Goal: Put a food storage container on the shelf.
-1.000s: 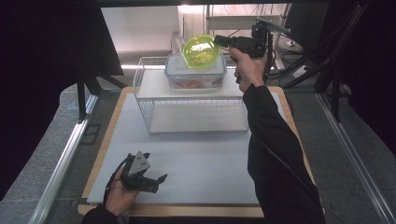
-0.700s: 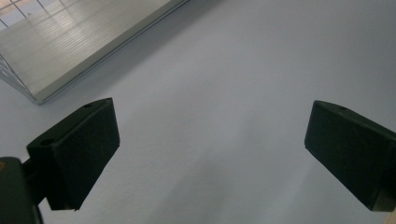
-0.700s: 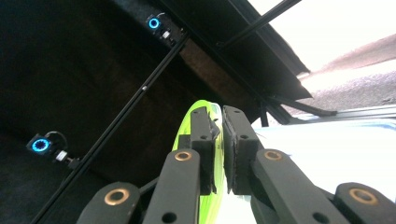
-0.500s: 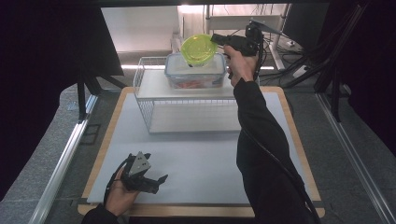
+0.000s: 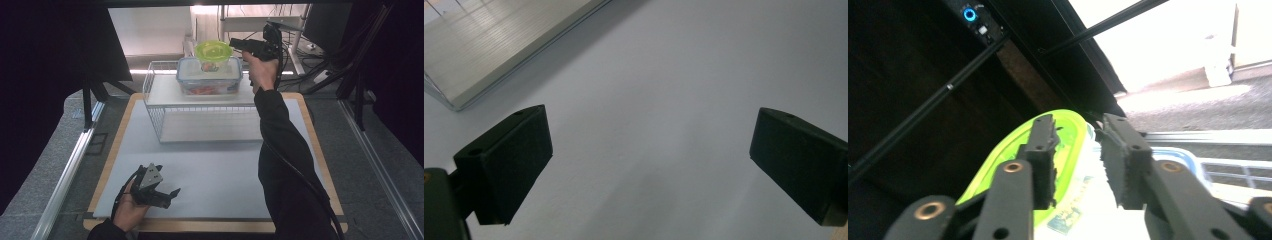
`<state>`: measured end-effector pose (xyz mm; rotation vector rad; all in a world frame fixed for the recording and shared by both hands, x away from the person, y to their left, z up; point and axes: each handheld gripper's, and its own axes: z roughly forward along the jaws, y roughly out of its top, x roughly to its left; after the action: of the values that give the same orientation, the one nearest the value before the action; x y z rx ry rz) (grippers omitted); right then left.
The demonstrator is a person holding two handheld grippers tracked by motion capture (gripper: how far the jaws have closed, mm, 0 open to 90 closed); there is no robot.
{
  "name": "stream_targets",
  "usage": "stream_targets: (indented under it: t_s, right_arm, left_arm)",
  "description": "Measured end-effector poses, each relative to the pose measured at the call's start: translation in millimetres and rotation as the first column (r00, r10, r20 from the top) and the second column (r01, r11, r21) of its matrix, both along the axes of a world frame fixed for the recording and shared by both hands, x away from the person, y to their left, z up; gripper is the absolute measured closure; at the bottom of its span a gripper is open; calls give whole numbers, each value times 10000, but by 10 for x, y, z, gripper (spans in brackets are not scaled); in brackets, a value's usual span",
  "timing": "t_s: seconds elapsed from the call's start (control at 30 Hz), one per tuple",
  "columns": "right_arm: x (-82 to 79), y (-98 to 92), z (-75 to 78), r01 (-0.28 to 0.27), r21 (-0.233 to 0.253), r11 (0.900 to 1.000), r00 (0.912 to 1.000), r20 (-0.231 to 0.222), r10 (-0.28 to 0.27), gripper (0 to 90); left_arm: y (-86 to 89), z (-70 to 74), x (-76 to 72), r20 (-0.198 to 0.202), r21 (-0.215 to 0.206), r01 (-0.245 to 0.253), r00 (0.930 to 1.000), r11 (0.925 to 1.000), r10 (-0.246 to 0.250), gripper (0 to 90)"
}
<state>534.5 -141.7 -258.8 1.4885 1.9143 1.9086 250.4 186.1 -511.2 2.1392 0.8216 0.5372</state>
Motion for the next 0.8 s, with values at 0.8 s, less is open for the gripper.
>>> stream_targets:
  t_s: [0.8]
  right_arm:
    - [-373,239,-172,194,-4654,8849,9836,1679,667,898]
  left_arm:
    - [-24,-14,0,-17,108,47,10000,9999,-47,33]
